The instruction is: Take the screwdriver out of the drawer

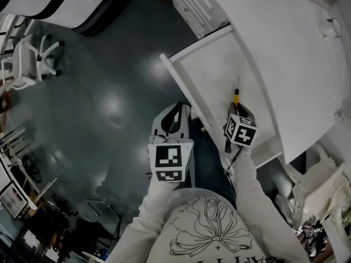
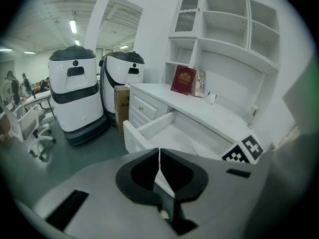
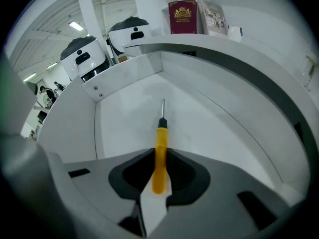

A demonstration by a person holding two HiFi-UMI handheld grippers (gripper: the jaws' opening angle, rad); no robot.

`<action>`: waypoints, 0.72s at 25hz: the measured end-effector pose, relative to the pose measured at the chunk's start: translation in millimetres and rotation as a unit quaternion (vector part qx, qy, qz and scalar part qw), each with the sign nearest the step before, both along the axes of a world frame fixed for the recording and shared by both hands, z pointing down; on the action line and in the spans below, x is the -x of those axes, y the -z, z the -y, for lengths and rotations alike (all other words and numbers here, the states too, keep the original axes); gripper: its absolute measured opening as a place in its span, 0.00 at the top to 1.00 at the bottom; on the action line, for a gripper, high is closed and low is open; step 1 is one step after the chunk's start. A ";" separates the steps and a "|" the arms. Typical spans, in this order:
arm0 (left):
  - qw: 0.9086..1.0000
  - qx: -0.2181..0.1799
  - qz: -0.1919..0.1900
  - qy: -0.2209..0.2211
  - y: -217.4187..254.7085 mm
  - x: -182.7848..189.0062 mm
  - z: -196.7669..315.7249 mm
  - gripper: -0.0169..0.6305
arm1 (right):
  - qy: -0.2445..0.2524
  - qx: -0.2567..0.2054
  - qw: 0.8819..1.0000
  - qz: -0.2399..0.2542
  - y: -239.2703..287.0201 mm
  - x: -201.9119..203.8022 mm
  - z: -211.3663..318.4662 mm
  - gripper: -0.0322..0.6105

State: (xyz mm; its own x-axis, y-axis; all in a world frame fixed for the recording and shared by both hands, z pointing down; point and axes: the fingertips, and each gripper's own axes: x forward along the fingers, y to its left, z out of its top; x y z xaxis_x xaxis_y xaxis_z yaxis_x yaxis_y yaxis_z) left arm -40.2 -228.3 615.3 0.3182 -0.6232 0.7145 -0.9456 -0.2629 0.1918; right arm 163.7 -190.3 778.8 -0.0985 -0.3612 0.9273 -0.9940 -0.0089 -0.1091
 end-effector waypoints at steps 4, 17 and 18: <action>1.000 -0.006 -0.001 0.001 4.8 1.7 0.0 0.96 | 0.008 -0.006 1.000 0.005 8.6 2.4 -1.1 0.84; 0.998 -0.065 -0.015 -0.001 62.5 1.0 13.2 0.96 | 0.008 -0.098 0.995 0.022 113.7 11.8 23.0 0.84; 0.997 -0.069 -0.016 0.000 68.1 1.1 13.9 0.96 | 0.009 -0.109 0.994 0.022 125.0 12.9 26.0 0.84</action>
